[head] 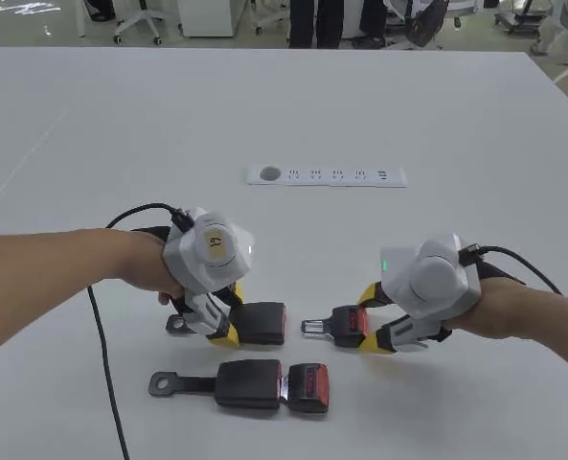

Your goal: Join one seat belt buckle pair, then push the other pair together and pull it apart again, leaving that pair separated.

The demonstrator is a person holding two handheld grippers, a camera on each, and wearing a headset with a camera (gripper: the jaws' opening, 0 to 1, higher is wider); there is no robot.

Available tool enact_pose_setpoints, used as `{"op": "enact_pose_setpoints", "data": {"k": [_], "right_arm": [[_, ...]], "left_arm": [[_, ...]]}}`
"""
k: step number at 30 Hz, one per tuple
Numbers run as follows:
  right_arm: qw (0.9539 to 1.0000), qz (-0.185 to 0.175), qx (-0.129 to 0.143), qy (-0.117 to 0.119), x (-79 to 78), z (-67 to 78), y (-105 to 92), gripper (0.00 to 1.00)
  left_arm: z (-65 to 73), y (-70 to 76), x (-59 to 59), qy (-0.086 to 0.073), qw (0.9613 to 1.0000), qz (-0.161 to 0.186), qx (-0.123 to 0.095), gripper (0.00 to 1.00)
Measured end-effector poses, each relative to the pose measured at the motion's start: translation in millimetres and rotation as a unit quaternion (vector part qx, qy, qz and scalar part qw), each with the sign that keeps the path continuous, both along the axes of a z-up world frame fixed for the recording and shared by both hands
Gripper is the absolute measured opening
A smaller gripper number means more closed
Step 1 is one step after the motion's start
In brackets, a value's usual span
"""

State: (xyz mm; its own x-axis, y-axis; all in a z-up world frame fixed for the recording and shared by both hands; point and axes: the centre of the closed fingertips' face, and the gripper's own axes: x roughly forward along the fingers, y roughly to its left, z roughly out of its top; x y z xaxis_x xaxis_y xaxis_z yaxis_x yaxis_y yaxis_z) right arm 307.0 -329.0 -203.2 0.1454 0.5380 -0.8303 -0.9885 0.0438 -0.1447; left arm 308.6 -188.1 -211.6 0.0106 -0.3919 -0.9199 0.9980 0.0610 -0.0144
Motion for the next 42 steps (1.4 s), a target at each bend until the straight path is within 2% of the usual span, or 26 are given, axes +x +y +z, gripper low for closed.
{"op": "enact_pose_setpoints", "data": {"k": [7,20,29,30,42], "right_arm": [[1.0000,0.003,0.005,0.001,0.0,0.2,9.4,0.31],[1.0000,0.004,0.005,-0.003,1.6,-1.5,21.5,0.31],[0.9999,-0.001,0.013,-0.004,-1.3,-2.0,36.8,0.31],[1.0000,-0.001,0.003,-0.005,0.1,-3.4,34.4,0.31],[0.9999,-0.007,0.014,-0.004,-1.3,-3.7,35.9,0.30]], "left_arm": [[-0.9,0.5,0.9,0.001,1.0000,0.002,0.009,0.32],[0.3,0.1,-0.6,0.002,0.9999,0.004,0.012,0.32],[-0.7,-0.6,-0.7,0.002,0.9999,0.007,0.012,0.32],[-0.2,-1.1,-1.7,0.002,0.9999,0.006,0.012,0.32],[-1.5,-0.2,-0.5,-0.001,1.0000,0.005,0.006,0.32]]}}
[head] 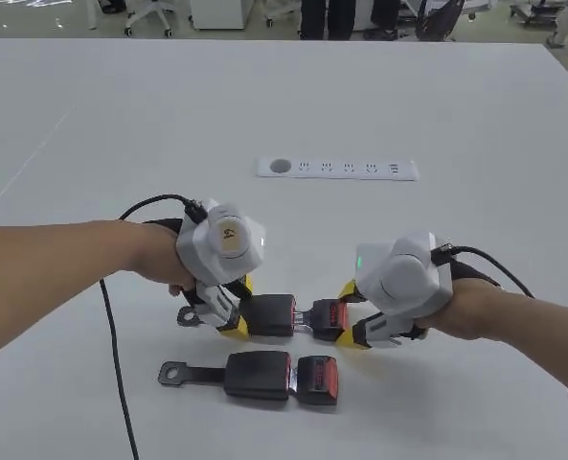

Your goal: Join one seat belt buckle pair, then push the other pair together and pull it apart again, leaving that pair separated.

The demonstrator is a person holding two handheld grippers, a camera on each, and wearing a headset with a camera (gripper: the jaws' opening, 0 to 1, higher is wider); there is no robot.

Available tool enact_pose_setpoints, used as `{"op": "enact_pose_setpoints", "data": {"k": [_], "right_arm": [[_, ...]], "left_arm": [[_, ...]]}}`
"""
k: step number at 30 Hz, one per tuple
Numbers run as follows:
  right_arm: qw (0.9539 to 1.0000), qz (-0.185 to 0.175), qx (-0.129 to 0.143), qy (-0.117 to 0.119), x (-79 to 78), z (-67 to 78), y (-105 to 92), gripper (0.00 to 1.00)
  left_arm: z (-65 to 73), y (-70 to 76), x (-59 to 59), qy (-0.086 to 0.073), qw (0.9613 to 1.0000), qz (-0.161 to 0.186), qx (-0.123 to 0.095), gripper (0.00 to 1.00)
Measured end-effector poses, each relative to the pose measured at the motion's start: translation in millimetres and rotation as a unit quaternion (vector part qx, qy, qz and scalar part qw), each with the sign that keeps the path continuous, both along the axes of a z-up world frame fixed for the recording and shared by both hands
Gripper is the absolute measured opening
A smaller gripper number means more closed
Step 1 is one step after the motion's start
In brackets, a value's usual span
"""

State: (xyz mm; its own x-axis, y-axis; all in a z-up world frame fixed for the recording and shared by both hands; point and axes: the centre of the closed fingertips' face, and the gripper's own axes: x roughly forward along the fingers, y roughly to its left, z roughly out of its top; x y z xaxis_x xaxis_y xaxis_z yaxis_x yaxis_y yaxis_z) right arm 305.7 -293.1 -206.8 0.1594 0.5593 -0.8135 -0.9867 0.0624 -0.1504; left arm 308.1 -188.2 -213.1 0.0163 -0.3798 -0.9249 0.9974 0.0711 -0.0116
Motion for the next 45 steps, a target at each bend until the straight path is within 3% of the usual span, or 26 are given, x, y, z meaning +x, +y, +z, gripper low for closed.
{"op": "enact_pose_setpoints", "data": {"k": [7,11,19,32,45], "right_arm": [[0.9999,-0.012,-0.002,0.008,-0.5,0.5,4.8,0.29],[0.9998,-0.017,0.012,0.005,-4.6,1.7,20.2,0.28],[0.9994,-0.029,0.015,0.009,-2.2,1.7,22.1,0.27],[0.9990,-0.033,0.024,0.017,-0.3,0.7,23.2,0.27],[0.9993,-0.031,0.015,0.018,-1.5,0.9,22.4,0.27]], "left_arm": [[0.4,-0.9,-1.4,0.000,1.0000,0.000,-0.006,0.31],[-0.3,-0.6,-0.9,-0.002,1.0000,-0.007,-0.002,0.31],[0.6,0.1,-1.2,0.000,0.9998,0.004,-0.021,0.31],[1.5,-1.8,-1.1,-0.005,0.9995,0.000,-0.031,0.30],[2.4,-3.7,-2.1,-0.005,0.9997,-0.016,-0.019,0.30]]}}
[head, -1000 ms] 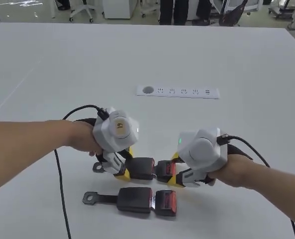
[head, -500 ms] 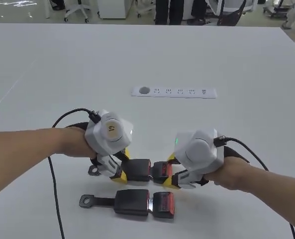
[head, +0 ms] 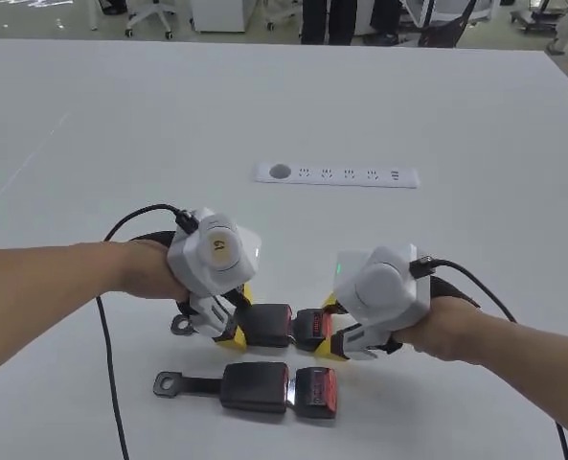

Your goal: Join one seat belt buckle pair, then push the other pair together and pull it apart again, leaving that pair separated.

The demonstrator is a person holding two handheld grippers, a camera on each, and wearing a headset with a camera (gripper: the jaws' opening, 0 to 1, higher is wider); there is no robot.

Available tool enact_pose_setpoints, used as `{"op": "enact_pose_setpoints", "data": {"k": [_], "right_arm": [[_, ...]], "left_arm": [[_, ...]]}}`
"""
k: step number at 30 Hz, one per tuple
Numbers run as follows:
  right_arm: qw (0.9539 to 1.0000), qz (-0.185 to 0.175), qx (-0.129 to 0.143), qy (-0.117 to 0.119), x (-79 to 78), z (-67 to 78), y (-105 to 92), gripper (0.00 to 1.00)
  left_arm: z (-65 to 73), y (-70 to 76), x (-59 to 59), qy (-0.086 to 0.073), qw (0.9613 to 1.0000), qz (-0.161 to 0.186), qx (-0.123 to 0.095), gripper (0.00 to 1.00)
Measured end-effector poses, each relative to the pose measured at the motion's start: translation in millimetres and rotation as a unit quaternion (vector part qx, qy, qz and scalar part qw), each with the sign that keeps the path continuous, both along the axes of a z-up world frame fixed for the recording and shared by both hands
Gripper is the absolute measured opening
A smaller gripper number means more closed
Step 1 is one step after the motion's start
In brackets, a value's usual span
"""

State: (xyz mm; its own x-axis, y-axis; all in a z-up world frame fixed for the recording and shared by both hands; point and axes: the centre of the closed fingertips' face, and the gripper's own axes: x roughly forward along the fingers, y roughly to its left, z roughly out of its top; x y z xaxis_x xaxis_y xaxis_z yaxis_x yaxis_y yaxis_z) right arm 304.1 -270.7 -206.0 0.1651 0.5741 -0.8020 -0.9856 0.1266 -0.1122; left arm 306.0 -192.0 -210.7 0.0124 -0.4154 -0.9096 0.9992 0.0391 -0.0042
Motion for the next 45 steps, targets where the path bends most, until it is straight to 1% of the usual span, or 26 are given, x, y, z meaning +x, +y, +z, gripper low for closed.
{"op": "enact_pose_setpoints", "data": {"k": [8,10,14,15,17,18,22,27,30,32,37,45], "right_arm": [[1.0000,0.007,-0.003,0.001,0.0,0.9,-2.9,0.29],[0.9998,0.018,-0.006,-0.004,0.5,0.3,-4.8,0.29],[0.9996,0.020,-0.021,-0.004,2.4,-0.9,-15.5,0.29],[0.9994,0.024,-0.026,-0.004,3.2,-0.8,-21.9,0.29],[0.9994,0.030,-0.018,0.001,-1.1,0.5,-23.8,0.29],[0.9994,0.029,-0.019,-0.001,-2.1,1.0,-23.6,0.29],[0.9996,0.026,-0.015,-0.001,-1.6,1.6,-23.6,0.29],[0.9995,0.027,-0.017,0.000,1.0,-0.5,-27.4,0.29],[0.9995,0.026,-0.019,0.001,-0.2,-0.2,-29.4,0.29],[0.9994,0.026,-0.023,0.002,2.2,-0.9,-32.7,0.29],[0.9992,0.023,-0.031,0.004,2.2,-1.5,-43.0,0.29],[0.9989,0.019,-0.042,0.005,0.2,0.2,-55.2,0.30]], "left_arm": [[-0.9,0.0,-0.5,0.003,1.0000,0.005,0.005,0.31],[-1.6,0.7,-0.1,0.002,0.9999,0.004,0.010,0.31],[-2.4,2.2,1.4,0.004,0.9999,0.008,0.009,0.32],[-2.7,2.4,1.8,0.004,0.9999,0.009,0.006,0.32],[-3.0,3.0,2.1,0.004,0.9999,0.010,0.003,0.32],[-2.0,2.1,0.6,0.004,0.9999,0.010,0.003,0.32],[-2.8,2.4,1.2,0.004,0.9999,0.009,0.010,0.32],[-2.7,2.3,0.9,0.005,0.9999,0.005,0.014,0.32],[-2.2,1.7,0.4,0.005,0.9999,0.004,0.014,0.32],[-2.1,1.5,0.4,0.004,0.9999,0.005,0.014,0.32],[-0.2,-1.2,-2.6,0.004,0.9998,0.003,0.018,0.32],[-1.9,0.6,-0.1,0.005,0.9998,0.006,0.020,0.32]]}}
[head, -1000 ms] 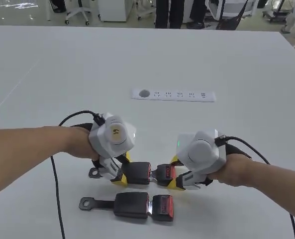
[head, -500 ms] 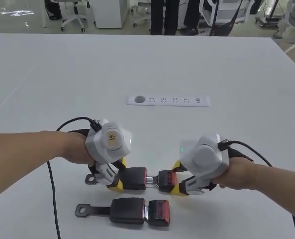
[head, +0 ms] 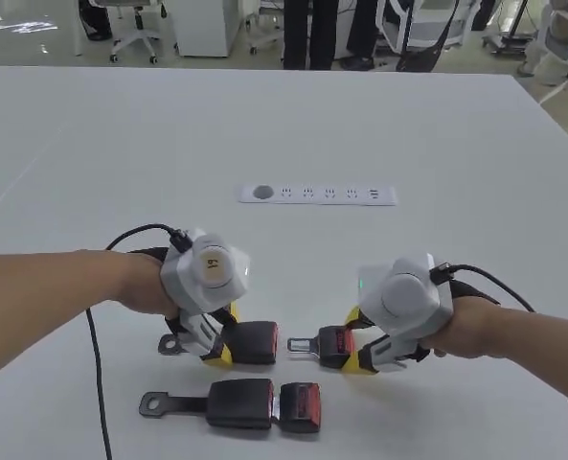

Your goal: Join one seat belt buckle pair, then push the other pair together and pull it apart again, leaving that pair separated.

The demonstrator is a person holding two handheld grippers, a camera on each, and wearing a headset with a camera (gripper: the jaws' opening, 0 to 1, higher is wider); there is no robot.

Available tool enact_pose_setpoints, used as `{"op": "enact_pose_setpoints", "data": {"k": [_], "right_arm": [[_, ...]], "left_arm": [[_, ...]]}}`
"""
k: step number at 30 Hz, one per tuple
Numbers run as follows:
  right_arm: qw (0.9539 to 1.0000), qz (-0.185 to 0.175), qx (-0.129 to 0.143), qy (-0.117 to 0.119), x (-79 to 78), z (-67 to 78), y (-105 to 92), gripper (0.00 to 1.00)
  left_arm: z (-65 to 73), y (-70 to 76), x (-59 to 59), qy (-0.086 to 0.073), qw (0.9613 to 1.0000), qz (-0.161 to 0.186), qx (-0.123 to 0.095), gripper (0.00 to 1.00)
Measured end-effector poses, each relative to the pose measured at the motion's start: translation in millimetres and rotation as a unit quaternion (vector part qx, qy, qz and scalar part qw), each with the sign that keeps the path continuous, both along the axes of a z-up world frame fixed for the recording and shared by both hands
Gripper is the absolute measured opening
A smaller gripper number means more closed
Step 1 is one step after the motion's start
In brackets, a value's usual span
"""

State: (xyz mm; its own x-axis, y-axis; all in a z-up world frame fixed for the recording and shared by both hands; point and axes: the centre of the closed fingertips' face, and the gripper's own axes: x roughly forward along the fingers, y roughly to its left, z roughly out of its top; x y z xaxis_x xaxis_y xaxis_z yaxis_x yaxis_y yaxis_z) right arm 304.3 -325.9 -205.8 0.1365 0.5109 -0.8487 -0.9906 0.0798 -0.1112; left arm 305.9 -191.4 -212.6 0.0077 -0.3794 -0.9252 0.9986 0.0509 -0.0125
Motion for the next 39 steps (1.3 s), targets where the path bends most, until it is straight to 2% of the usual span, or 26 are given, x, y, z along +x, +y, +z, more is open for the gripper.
{"op": "enact_pose_setpoints", "data": {"k": [7,28,32,39], "right_arm": [[1.0000,-0.003,-0.005,0.002,4.7,-1.6,-8.1,0.30],[0.9998,-0.004,-0.021,0.000,4.5,-4.9,-39.3,0.30],[0.9997,-0.005,-0.023,0.000,0.1,-3.4,-42.7,0.30],[0.9995,-0.005,-0.029,-0.005,2.2,-3.5,-44.9,0.31]], "left_arm": [[0.8,-0.6,-0.4,0.000,1.0000,0.000,0.001,0.32],[0.2,0.2,1.0,0.000,1.0000,0.000,0.007,0.32],[0.7,-0.2,0.3,-0.001,1.0000,-0.001,0.008,0.33],[0.2,0.2,-0.1,-0.003,0.9999,-0.003,0.010,0.33]]}}
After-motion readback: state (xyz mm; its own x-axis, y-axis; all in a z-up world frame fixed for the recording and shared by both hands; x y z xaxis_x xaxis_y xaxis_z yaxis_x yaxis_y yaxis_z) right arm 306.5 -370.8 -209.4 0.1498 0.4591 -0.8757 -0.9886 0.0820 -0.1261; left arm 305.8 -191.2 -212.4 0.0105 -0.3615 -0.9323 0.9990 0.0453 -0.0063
